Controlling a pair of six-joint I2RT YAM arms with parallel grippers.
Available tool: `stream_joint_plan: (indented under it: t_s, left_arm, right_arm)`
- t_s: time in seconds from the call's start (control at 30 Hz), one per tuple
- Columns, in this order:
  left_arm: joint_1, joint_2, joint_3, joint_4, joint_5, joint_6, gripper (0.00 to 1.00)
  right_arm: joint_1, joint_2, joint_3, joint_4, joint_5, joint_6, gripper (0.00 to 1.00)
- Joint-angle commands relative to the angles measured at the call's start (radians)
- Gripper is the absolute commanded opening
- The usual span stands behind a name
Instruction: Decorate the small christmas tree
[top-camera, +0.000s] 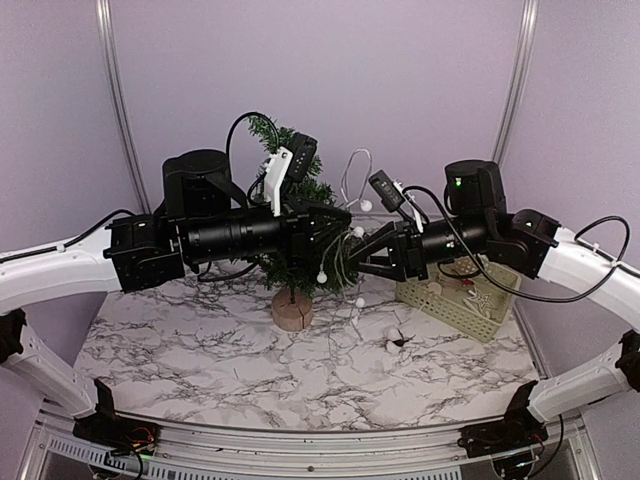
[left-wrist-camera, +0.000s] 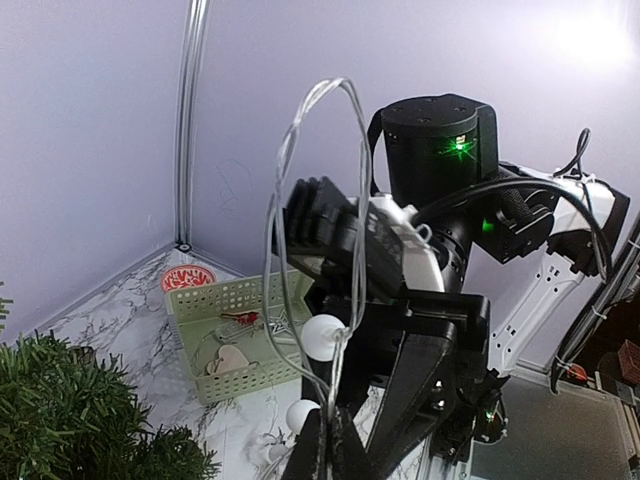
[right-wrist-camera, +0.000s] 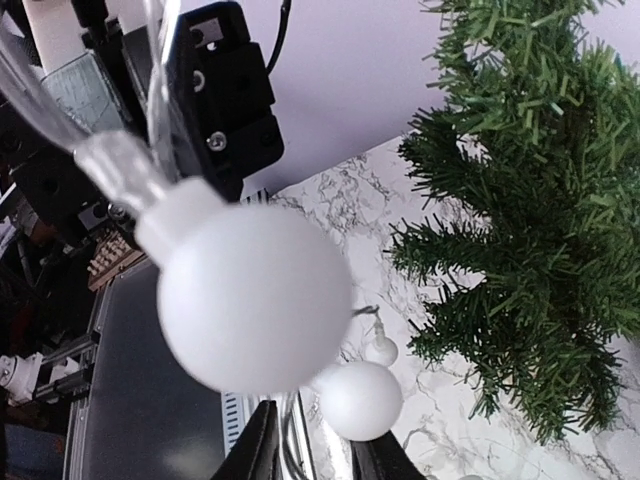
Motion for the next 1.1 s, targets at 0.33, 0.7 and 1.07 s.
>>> stream_joint_plan:
  t_s: [0.33, 0.7, 1.07]
  left_arm:
    - [0.020, -0.252, -0.321, 0.009, -0.165, -0.111, 0.00]
    - [0.020, -0.489, -0.654, -0.021, -0.255, -0.229, 0.29]
    - [0.018, -0.459, -0.296, -0.305, -0.092, 0.020, 0.67]
  right_arm:
    - [0.013, -0.046, 0.168, -0.113, 0.096, -0.044, 0.00]
    - [0.014, 0.106, 0.495, -0.182, -0.033, -0.090, 0.00]
    - [0.061, 0.270, 0.652, -0.378, -0.113, -0.252, 0.00]
